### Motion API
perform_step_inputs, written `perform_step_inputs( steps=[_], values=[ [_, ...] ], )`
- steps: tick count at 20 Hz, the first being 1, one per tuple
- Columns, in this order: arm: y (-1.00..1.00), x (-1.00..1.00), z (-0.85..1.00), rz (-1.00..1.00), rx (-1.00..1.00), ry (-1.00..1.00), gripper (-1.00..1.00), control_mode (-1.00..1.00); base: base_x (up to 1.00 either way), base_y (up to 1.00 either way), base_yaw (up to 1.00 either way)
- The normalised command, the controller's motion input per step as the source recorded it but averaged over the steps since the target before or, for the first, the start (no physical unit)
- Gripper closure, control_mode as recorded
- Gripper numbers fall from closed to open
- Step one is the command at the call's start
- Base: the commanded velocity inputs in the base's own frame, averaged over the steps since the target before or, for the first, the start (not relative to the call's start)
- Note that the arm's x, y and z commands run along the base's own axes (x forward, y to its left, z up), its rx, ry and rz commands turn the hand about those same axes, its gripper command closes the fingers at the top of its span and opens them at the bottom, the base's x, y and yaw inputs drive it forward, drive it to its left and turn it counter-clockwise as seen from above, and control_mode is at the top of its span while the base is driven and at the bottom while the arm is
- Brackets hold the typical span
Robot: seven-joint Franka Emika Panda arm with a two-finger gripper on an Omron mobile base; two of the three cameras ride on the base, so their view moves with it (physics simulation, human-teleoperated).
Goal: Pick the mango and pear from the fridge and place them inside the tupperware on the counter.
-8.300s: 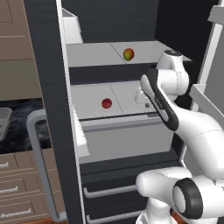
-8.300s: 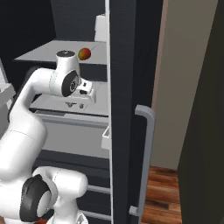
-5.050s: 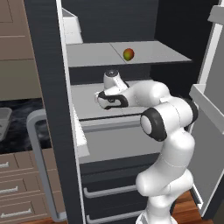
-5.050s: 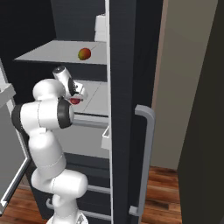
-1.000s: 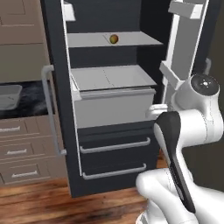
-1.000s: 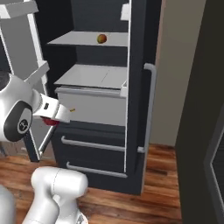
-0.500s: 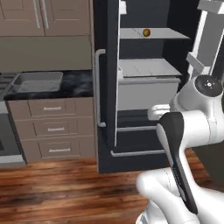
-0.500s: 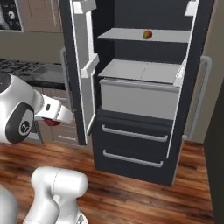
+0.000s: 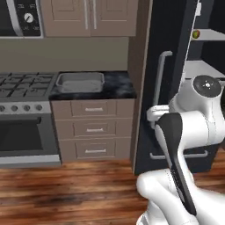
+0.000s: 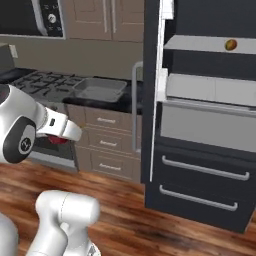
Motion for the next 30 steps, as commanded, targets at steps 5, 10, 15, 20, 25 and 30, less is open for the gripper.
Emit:
perform_step_inputs(
  steps=[5,10,15,20,25,30],
  values=[
    [0.00,0.00,0.00,0.00,0.00,0.00,1.00,1.00,0.93,0.69,0.00],
    [0.00,0.00,0.00,0.00,0.00,0.00,1.00,1.00,1.00,0.59,0.00],
    [0.00,0.00,0.00,0.00,0.00,0.00,1.00,1.00,1.00,0.42,-0.04],
    [0.00,0.00,0.00,0.00,0.00,0.00,1.00,1.00,0.97,0.20,-0.25],
    [0.00,0.00,0.00,0.00,0.00,0.00,1.00,1.00,0.89,0.12,-0.32],
    [0.00,0.00,0.00,0.00,0.00,0.00,1.00,1.00,0.79,0.09,-0.05]
  ],
)
